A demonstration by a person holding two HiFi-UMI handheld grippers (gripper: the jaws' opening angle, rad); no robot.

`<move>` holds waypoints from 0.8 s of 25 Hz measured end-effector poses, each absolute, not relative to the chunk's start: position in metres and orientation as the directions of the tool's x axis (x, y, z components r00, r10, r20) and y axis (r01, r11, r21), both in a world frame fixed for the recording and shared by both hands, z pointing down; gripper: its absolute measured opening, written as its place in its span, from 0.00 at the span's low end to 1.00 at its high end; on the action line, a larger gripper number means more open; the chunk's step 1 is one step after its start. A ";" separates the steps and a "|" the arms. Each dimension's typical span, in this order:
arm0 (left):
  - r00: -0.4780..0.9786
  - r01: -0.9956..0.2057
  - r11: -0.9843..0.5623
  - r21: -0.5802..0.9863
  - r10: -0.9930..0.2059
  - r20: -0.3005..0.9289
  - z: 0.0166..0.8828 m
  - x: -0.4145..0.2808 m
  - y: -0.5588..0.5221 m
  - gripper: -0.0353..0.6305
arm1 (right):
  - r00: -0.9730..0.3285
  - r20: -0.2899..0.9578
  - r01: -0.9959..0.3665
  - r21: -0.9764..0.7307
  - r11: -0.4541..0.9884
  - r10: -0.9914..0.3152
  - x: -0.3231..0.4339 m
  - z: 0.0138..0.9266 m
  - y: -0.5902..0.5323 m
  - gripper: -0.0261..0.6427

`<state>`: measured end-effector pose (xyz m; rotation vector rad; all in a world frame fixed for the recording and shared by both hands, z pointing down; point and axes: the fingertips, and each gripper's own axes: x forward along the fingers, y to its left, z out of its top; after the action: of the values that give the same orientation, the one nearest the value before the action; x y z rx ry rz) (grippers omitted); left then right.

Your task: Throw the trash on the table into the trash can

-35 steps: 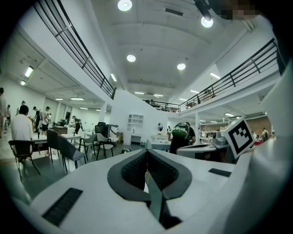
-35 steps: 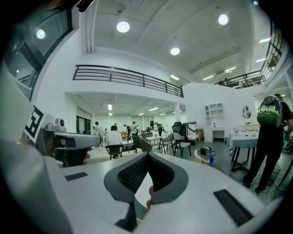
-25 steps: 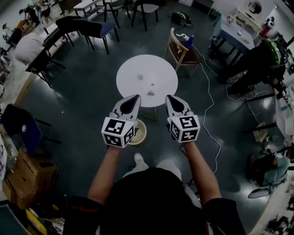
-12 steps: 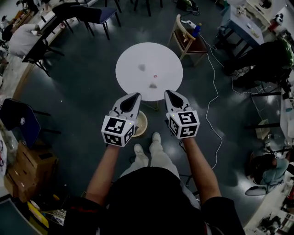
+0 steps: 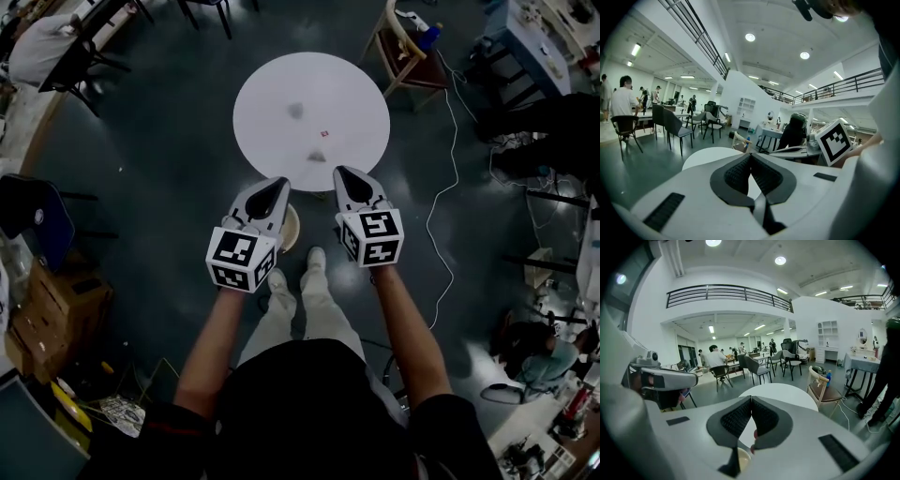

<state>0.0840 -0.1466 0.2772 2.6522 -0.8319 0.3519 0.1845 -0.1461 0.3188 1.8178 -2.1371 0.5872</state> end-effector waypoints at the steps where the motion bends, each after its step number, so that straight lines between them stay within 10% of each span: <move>1: 0.794 -0.592 -0.768 0.243 -0.505 0.338 0.283 0.086 -0.151 0.08 | -0.170 0.467 -0.984 -0.130 0.123 -0.868 0.187 0.327 -0.151 0.07; 20: 0.739 -0.642 -0.715 0.275 -0.483 0.470 0.426 0.107 -0.198 0.08 | -0.223 0.591 -0.975 -0.136 0.177 -0.775 0.203 0.483 -0.214 0.08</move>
<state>0.1072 -0.1979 0.4263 2.5161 -0.8596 0.5150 0.2027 -0.2137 0.4825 1.6513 -2.0717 0.7008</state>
